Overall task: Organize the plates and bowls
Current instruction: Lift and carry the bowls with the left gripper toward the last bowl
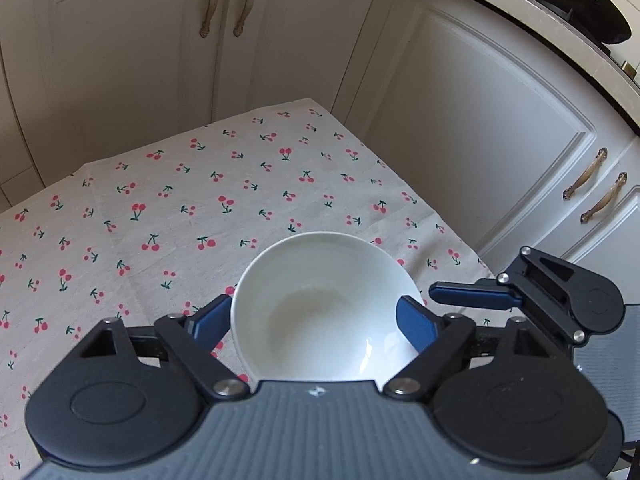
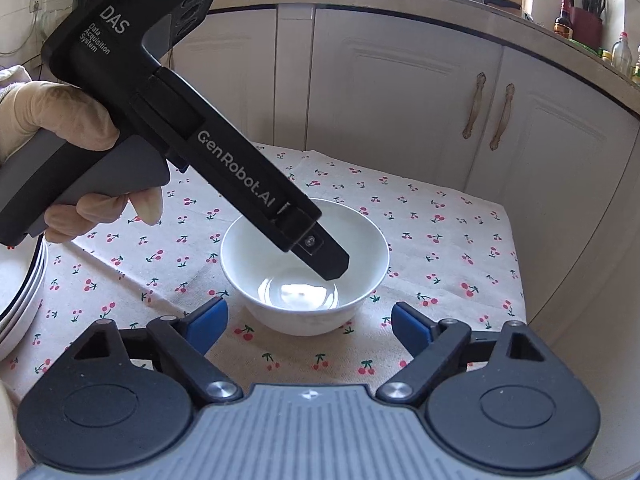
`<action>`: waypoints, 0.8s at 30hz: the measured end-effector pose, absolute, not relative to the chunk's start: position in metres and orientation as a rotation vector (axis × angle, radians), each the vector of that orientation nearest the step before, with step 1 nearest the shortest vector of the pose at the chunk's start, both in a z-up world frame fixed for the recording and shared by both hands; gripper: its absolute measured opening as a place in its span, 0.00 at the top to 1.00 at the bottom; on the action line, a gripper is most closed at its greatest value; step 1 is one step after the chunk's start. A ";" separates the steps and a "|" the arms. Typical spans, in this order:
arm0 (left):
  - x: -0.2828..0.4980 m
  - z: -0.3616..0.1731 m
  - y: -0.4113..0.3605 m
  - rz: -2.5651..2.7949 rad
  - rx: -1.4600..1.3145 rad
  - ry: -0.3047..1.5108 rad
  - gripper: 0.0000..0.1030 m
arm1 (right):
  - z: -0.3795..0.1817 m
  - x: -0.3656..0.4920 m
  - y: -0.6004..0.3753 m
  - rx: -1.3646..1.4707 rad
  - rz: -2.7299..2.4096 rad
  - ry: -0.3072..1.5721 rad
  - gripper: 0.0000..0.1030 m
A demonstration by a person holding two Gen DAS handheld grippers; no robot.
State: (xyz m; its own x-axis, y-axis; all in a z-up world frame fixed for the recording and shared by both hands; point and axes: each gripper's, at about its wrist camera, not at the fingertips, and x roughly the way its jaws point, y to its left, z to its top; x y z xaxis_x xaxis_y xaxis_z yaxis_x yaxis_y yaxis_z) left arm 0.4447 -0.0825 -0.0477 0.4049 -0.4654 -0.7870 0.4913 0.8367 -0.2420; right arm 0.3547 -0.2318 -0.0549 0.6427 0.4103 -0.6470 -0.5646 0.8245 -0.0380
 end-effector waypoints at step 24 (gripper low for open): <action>0.449 -0.053 -0.086 -0.643 0.069 0.979 0.19 | -0.063 0.363 -0.223 -0.259 0.574 0.660 0.18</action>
State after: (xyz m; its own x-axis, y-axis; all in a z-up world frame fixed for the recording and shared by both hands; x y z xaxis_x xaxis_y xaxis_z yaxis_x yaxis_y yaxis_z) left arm 0.4494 -0.0864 -0.0535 0.3895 -0.4753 -0.7889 0.5351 0.8139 -0.2261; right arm 0.3632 -0.2229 -0.0630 0.6433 0.4178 -0.6416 -0.5771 0.8153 -0.0478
